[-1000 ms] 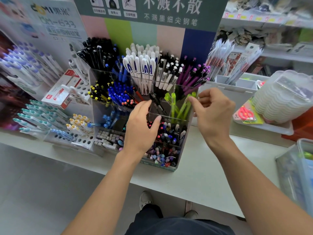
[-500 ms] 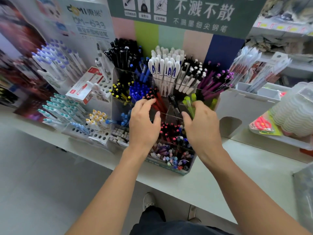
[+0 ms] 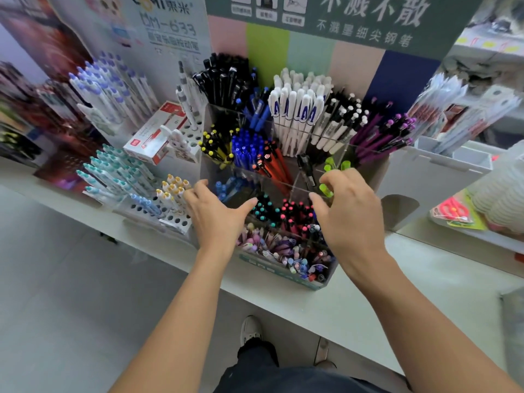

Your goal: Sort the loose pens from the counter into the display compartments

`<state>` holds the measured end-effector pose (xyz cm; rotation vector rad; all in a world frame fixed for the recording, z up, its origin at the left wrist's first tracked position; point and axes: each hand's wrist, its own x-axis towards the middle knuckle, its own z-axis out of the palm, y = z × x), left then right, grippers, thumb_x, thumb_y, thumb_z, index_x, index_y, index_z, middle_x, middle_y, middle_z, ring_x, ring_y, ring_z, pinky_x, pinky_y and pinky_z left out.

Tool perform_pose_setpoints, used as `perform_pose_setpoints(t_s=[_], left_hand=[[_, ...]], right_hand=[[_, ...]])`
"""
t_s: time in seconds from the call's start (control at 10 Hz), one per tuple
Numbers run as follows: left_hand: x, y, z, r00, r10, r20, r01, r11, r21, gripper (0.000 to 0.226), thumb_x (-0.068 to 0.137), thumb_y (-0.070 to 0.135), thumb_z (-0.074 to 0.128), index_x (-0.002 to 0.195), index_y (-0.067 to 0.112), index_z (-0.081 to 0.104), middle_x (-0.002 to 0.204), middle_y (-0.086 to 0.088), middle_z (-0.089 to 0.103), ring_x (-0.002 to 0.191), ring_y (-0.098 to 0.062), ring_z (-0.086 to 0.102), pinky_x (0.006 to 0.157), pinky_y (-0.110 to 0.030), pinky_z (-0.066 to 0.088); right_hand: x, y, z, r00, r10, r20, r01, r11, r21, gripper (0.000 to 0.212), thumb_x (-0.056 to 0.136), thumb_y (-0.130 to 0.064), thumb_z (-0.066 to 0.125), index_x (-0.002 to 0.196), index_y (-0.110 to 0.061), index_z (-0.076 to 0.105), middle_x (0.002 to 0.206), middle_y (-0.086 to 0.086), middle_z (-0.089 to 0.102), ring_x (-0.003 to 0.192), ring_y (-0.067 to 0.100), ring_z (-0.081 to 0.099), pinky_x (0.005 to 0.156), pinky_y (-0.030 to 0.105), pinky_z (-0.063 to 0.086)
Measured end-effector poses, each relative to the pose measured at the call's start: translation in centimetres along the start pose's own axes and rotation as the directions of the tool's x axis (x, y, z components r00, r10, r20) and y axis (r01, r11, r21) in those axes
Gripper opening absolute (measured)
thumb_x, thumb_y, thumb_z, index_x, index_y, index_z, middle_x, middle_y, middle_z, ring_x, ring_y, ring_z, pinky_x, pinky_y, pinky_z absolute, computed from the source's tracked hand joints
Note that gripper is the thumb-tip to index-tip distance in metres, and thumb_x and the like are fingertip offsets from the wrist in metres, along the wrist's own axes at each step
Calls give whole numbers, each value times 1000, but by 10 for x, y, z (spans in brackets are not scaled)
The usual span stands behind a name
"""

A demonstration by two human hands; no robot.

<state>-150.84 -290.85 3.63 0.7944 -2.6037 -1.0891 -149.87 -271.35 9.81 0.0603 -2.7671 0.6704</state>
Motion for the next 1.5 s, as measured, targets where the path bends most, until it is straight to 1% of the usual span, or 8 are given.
perform_pose_setpoints(t_s=[0.3, 0.6, 0.8, 0.9, 1.0, 1.2, 1.3, 1.5], left_hand=[[33, -14, 10, 981, 186, 58, -185, 982, -34, 58, 84, 20, 81, 133, 8, 51, 128, -11, 49, 114, -26, 52, 95, -33, 42], [32, -15, 12, 933, 166, -318, -193, 980, -53, 27, 88, 5, 70, 105, 8, 49, 100, -2, 52, 80, -13, 47, 66, -26, 40], [49, -29, 3, 938, 214, -272, -238, 970, -59, 18, 85, 8, 77, 82, 11, 59, 87, 2, 53, 77, -16, 48, 66, -23, 40], [45, -42, 4, 922, 287, -259, -314, 947, -68, 11, 85, 2, 75, 86, 9, 66, 94, 1, 55, 83, -9, 48, 72, -14, 44], [39, -52, 5, 915, 338, -218, -367, 924, -108, 18, 82, -3, 75, 89, 11, 67, 101, -2, 54, 87, -13, 54, 72, -16, 51], [44, -44, 0, 872, 488, -19, -479, 847, -232, 30, 81, -11, 67, 95, 16, 66, 102, 4, 56, 93, -9, 57, 83, -19, 52], [47, -35, 1, 896, 438, 67, -365, 815, -449, 38, 84, -16, 59, 94, 20, 63, 100, 2, 61, 96, -3, 61, 86, -22, 52], [30, -35, -2, 940, 340, 13, -267, 760, -592, 36, 89, -13, 62, 102, 21, 63, 125, 3, 63, 122, -11, 60, 88, -26, 57]], right_hand=[[14, 0, 5, 994, 38, -103, -23, 989, 147, 24, 88, -5, 71, 84, -11, 48, 88, 2, 49, 69, 17, 42, 62, 25, 34], [7, -28, 18, 983, -177, -45, 181, 977, 116, 20, 89, -18, 72, 77, -16, 56, 77, -3, 54, 66, 17, 50, 59, 35, 46], [5, -36, 34, 944, -206, 258, 179, 976, 123, 7, 94, -26, 68, 95, -20, 68, 92, -4, 65, 83, 18, 61, 76, 40, 54], [10, -52, 44, 873, -166, 458, 170, 985, 33, 33, 99, -31, 62, 128, -15, 61, 123, 4, 64, 110, 29, 62, 93, 44, 52], [14, -64, 60, 848, -110, 519, 176, 981, -80, 28, 99, -31, 61, 116, -9, 53, 115, 10, 62, 105, 35, 63, 80, 41, 48], [21, -71, 71, 841, -144, 522, 144, 989, 41, 43, 98, -25, 62, 138, -16, 53, 134, 8, 61, 119, 33, 60, 96, 46, 51], [23, -61, 70, 819, -137, 557, 71, 988, 138, 50, 99, -24, 61, 147, -26, 48, 140, 4, 60, 123, 28, 59, 102, 42, 48], [14, -27, 52, 879, -141, 455, -4, 953, 303, 42, 98, -20, 64, 140, -24, 58, 129, -2, 67, 98, 17, 65, 96, 29, 49]])
